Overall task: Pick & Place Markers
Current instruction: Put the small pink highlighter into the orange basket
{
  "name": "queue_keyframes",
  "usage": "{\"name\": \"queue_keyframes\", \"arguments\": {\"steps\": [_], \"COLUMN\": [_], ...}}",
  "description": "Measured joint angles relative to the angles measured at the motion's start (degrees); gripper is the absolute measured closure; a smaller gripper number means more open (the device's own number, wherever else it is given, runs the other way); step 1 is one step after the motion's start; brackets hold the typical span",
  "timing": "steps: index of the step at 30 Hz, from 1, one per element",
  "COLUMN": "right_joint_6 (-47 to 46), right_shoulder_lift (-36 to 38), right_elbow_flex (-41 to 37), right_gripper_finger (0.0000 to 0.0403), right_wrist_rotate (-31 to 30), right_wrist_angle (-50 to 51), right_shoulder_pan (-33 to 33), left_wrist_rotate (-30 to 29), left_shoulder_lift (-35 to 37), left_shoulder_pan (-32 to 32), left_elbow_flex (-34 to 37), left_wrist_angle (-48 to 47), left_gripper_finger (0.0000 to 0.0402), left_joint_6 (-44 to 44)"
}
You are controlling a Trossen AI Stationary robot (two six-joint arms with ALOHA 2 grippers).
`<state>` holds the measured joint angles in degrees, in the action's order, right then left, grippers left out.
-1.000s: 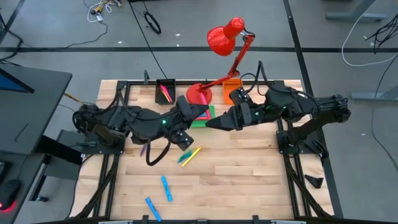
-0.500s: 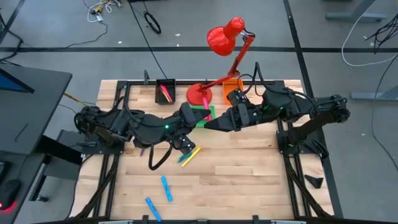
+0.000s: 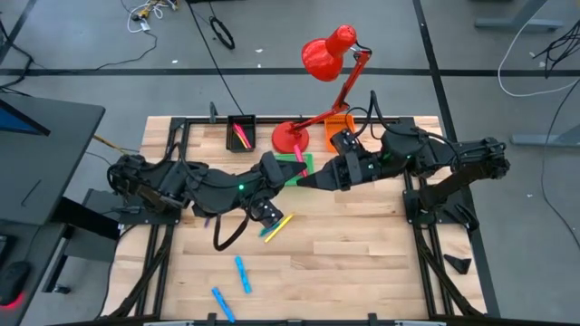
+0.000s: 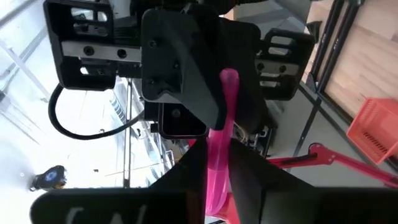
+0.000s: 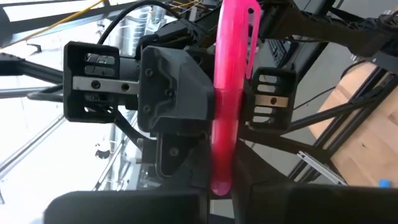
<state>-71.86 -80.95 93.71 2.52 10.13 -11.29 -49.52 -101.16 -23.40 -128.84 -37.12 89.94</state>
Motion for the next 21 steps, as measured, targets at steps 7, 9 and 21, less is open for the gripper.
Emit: {"name": "queue_keyframes", "arguments": {"steps": [7, 9, 21], "right_joint_6": [1.6, 1.65, 2.0], "right_shoulder_lift": [0.0, 0.0, 0.02], "right_elbow_flex": [0.0, 0.0, 0.0], "right_gripper_finger": [0.038, 0.038, 0.0379], "right_wrist_rotate": [-0.99, -0.94, 0.19], "right_wrist_angle": [-0.11, -0.11, -1.06], "right_shoulder_pan": [0.03, 0.2, 0.72], "left_wrist_rotate": [0.22, 0.24, 1.17], "left_shoulder_lift": [0.0, 0.0, 0.86], "left_shoulder_pan": [0.02, 0.02, -0.14], "left_elbow_flex": [-0.02, -0.02, -0.07], "left_wrist_angle": [0.3, 0.28, 0.18], "left_gripper_finger": [0.031, 0.0295, 0.0165], "left_joint_6": [-16.75, -19.47, -44.13]}}
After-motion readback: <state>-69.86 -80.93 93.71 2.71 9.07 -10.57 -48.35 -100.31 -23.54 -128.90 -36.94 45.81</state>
